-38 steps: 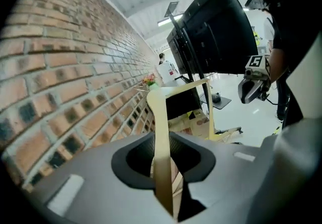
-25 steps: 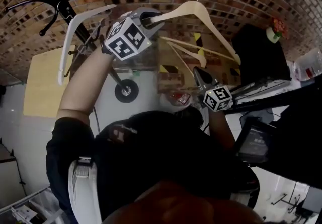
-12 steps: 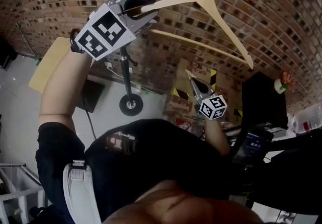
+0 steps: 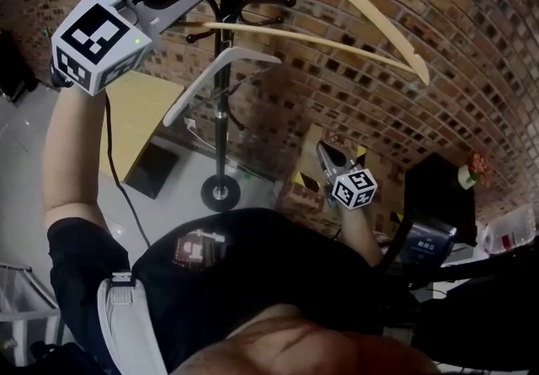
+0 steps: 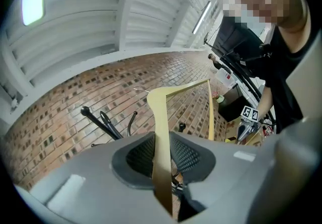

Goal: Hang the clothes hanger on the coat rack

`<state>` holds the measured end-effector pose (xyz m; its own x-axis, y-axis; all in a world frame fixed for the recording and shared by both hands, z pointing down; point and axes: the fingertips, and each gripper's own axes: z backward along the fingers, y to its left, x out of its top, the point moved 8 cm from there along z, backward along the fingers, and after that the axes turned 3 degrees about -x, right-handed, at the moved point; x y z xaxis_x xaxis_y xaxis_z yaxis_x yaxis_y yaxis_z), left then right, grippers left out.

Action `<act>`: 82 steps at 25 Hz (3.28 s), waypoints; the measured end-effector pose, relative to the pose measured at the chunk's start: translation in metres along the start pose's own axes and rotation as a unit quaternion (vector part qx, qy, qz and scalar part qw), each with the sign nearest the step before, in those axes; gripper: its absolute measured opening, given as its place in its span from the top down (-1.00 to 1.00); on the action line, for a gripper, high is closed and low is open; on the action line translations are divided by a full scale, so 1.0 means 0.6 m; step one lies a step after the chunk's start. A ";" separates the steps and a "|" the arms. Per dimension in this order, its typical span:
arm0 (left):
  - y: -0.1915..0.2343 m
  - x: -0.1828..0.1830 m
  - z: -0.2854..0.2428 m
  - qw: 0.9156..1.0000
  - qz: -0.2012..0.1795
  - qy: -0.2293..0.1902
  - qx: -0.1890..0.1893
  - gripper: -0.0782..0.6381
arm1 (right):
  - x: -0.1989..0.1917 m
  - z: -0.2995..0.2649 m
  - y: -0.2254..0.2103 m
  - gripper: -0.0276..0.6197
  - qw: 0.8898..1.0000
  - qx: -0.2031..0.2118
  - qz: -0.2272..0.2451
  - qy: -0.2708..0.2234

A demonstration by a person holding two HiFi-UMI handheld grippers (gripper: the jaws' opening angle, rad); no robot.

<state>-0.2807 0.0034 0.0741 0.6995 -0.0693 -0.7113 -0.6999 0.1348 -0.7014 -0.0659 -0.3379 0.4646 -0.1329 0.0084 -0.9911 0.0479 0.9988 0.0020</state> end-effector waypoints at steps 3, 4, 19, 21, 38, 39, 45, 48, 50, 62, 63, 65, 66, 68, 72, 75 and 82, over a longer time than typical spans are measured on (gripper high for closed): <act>0.031 -0.002 0.028 1.000 -0.008 -0.001 0.014 0.54 | 0.010 -0.014 0.002 0.87 1.000 -0.002 0.001 -0.003; 0.038 -0.003 0.036 1.000 -0.009 -0.002 0.018 0.54 | 0.012 -0.018 0.002 0.87 1.000 -0.002 0.002 -0.003; 0.107 -0.037 0.135 0.998 0.004 -0.003 0.062 0.54 | 0.020 -0.073 0.012 0.87 1.000 -0.004 0.007 0.004; 0.113 -0.047 0.142 0.998 -0.001 -0.010 0.066 0.54 | 0.020 -0.081 0.014 0.87 1.000 -0.002 0.008 0.006; 0.127 -0.138 0.137 0.998 0.023 0.020 0.062 0.54 | 0.015 -0.111 0.028 0.87 1.000 0.007 0.011 0.021; 0.127 -0.143 0.133 0.998 0.024 0.022 0.060 0.54 | 0.014 -0.111 0.028 0.87 1.000 0.007 0.011 0.021; 0.125 -0.180 0.102 0.998 0.034 0.036 0.049 0.54 | 0.012 -0.103 0.025 0.87 1.000 0.000 0.011 0.022; 0.123 -0.192 0.084 0.997 0.040 0.041 0.043 0.54 | 0.010 -0.097 0.024 0.87 1.000 -0.003 0.010 0.023; 0.121 -0.202 0.069 0.997 0.040 0.048 0.036 0.54 | 0.008 -0.092 0.024 0.87 1.000 -0.006 0.009 0.024; 0.101 -0.256 -0.025 0.995 0.013 0.094 0.008 0.53 | -0.005 -0.078 0.020 0.87 0.999 -0.018 0.003 0.031; 0.098 -0.262 -0.030 0.995 0.009 0.098 0.006 0.53 | -0.005 -0.078 0.020 0.87 0.999 -0.018 0.003 0.031; 0.093 -0.274 -0.040 0.994 0.008 0.105 0.002 0.53 | -0.007 -0.077 0.020 0.87 0.999 -0.019 0.003 0.031; 0.089 -0.282 -0.045 0.994 0.009 0.108 0.000 0.53 | -0.008 -0.076 0.020 0.87 0.999 -0.019 0.002 0.031; 0.080 -0.299 -0.052 0.993 0.012 0.114 -0.007 0.53 | -0.010 -0.073 0.019 0.87 0.999 -0.020 0.001 0.032; 0.065 -0.334 -0.062 0.993 0.031 0.115 -0.017 0.52 | -0.012 -0.071 0.017 0.87 0.999 -0.021 -0.001 0.035; 0.053 -0.359 -0.061 0.992 0.063 0.106 -0.013 0.51 | -0.015 -0.070 0.016 0.87 0.999 -0.021 -0.001 0.037; 0.035 -0.382 -0.020 0.989 0.139 0.022 0.045 0.20 | -0.018 -0.068 0.011 0.87 0.999 -0.019 0.000 0.038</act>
<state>-0.4575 0.0105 0.2218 0.4743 -0.0595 -0.8783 -0.8468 0.2422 -0.4737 -0.1047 -0.3292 0.4807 -0.2076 0.0108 -0.9782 0.0105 0.9999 0.0089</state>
